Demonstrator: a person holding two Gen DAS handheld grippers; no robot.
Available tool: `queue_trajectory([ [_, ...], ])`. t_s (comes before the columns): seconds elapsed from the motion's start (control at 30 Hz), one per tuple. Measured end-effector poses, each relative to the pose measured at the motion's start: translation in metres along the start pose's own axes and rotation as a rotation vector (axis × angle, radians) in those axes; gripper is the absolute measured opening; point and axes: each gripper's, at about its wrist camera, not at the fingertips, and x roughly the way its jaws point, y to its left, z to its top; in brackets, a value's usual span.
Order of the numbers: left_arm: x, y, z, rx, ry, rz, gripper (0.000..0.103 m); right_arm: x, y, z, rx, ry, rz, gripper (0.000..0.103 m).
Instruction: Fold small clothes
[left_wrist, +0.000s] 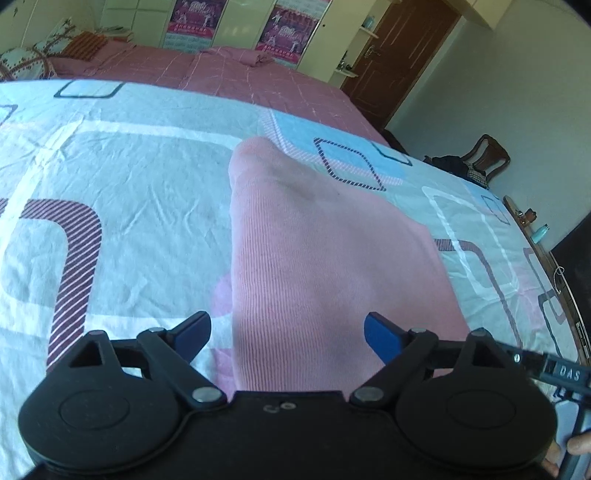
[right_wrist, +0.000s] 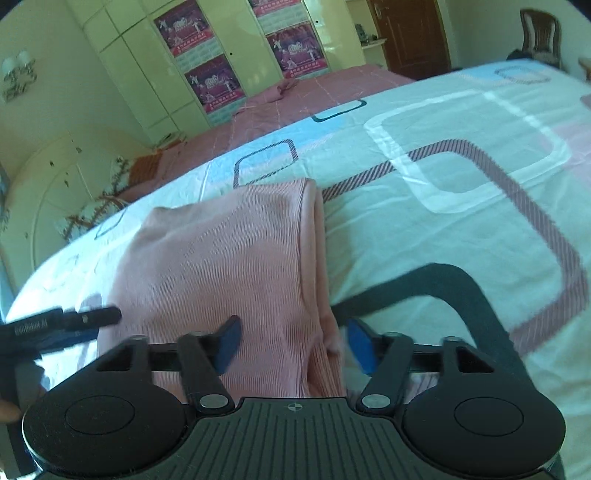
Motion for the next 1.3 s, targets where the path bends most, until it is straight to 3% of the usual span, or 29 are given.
queue_trajectory([
  [0.2, 0.024, 0.014, 0.003, -0.081, 0.034, -0.069, 0.087, 0.048, -0.020, 0.025, 0.062, 0.025, 0.081, 0.072],
  [0.4, 0.043, -0.001, 0.006, -0.055, 0.042, -0.107, 0.086, 0.079, -0.037, 0.036, 0.126, 0.041, 0.226, 0.071],
  [0.43, 0.045, -0.004, 0.006, -0.049, 0.040, -0.102, 0.084, 0.082, -0.035, 0.036, 0.121, 0.048, 0.241, 0.062],
  [0.47, 0.046, -0.005, 0.007, -0.057, 0.038, -0.105, 0.078, 0.084, -0.032, 0.037, 0.102, 0.055, 0.238, 0.048],
  [0.5, 0.046, -0.005, 0.007, -0.069, 0.038, -0.112, 0.068, 0.086, -0.028, 0.037, 0.075, 0.062, 0.224, 0.042],
  [0.53, 0.046, -0.005, 0.007, -0.079, 0.038, -0.117, 0.064, 0.088, -0.028, 0.037, 0.073, 0.076, 0.235, 0.025],
  [0.67, 0.032, -0.013, 0.010, -0.039, 0.002, -0.102, 0.043, 0.088, -0.028, 0.039, 0.115, 0.114, 0.268, 0.022],
  [0.73, 0.022, -0.014, 0.013, -0.043, -0.025, -0.118, 0.040, 0.078, -0.023, 0.041, 0.137, 0.090, 0.306, 0.022],
  [1.0, -0.039, 0.007, 0.033, -0.020, -0.095, -0.143, 0.039, 0.048, 0.053, 0.051, 0.073, 0.045, 0.407, 0.022],
  [1.17, -0.096, 0.069, 0.039, -0.019, -0.149, -0.106, 0.039, 0.052, 0.123, 0.039, 0.046, 0.047, 0.472, 0.022],
  [1.3, -0.135, 0.140, 0.037, -0.049, -0.183, -0.080, 0.039, 0.079, 0.197, 0.018, 0.027, 0.064, 0.512, 0.022],
])
